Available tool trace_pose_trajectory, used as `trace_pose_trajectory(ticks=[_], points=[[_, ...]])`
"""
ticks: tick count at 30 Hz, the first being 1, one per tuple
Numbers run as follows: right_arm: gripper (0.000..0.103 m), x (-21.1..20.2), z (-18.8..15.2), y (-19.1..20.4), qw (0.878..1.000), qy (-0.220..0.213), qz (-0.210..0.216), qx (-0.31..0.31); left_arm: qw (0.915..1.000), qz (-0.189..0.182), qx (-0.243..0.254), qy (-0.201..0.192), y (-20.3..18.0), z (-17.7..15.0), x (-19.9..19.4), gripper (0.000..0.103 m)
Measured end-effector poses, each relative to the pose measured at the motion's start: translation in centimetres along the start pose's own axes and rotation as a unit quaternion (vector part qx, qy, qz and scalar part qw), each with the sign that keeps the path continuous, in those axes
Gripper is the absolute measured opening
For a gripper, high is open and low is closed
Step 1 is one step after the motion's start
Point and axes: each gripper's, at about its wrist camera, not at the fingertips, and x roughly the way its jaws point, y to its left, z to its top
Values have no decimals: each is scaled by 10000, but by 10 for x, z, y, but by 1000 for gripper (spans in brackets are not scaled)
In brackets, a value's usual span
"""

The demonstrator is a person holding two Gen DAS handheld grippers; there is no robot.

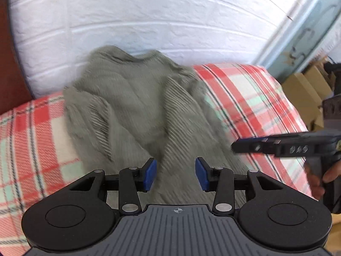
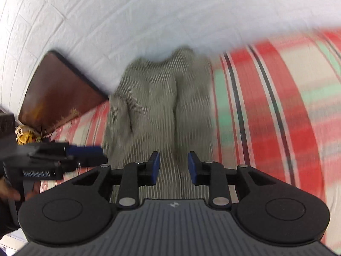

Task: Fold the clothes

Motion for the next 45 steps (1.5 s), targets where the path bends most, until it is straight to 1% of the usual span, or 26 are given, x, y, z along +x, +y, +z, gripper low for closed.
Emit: trace_pose_trajectory(ticks=[2,4,6,9,10,11,12,13,14,20,22,23,24,25,26,28,29,34,35,37,38,39,40,42,45], points=[[33,-3,-16,-3,9999,50,-13,112,9998,-85,136,80,-10,-6,5,56],[37,-7,-29,-4,9998,116,11,147,9995,-143,256,149,-20,-11,9,56],[45,-8,-39,-2,9998,192,-26,86,9989,-135,395,200,-28,-18,14,56],[46,-11,-53,4,9995,275,-124,-74,9980,133,593,193,-35,-25,19,56],[46,-13,-57,5,9995,290,-109,-84,9976,238,642,123,-36,-26,17,56],[45,-15,-61,7,9995,287,-89,-111,9974,303,654,40,-34,-27,14,58],[45,-17,-64,8,9995,287,-74,-137,9975,360,613,2,-31,-27,13,64],[45,-18,-67,8,9994,303,-72,-141,9975,417,571,-37,-28,-27,12,66],[45,-18,-70,8,9994,320,-92,-133,9976,455,526,-50,-25,-26,12,66],[45,-28,-91,3,9992,361,-174,43,9984,495,223,152,-8,-19,28,66],[42,-27,-98,1,9985,486,-233,85,9984,508,121,219,-3,-17,34,60],[25,-26,-101,0,9982,556,-211,118,9983,525,129,240,-3,-16,35,43],[2,-26,-102,-1,9978,619,-148,177,9979,561,239,237,-7,-17,35,34],[2,-28,-104,-2,9977,621,-104,241,9973,597,350,235,-11,-18,36,30],[2,-33,-105,-2,9980,555,-93,274,9969,621,438,223,-15,-19,35,22],[2,-45,-107,-2,9986,393,-114,327,9964,629,540,170,-19,-20,32,16],[2,-49,-109,-3,9986,344,-155,372,9960,644,597,154,-21,-20,31,10],[2,-55,-121,-11,9973,251,-341,599,9919,780,976,242,-28,-25,36,7],[2,-53,-123,-11,9971,260,-362,617,9906,828,1063,249,-30,-26,38,7],[2,-45,-124,-9,9968,299,-431,597,9874,958,1233,241,-33,-29,43,12],[5,-41,-124,-8,9967,322,-456,595,9858,1041,1304,216,-34,-30,45,27],[5,-43,-123,-6,9966,289,-484,592,9841,1144,1348,158,-34,-31,43,47],[6,-48,-122,-2,9967,234,-516,587,9830,1221,1368,95,-34,-30,40,53],[15,-62,-123,3,9968,99,-543,583,9836,1202,1341,-36,-34,-29,25,55],[21,-91,-135,11,9965,-67,-569,605,9835,1152,1372,-264,-35,-30,-8,56]])
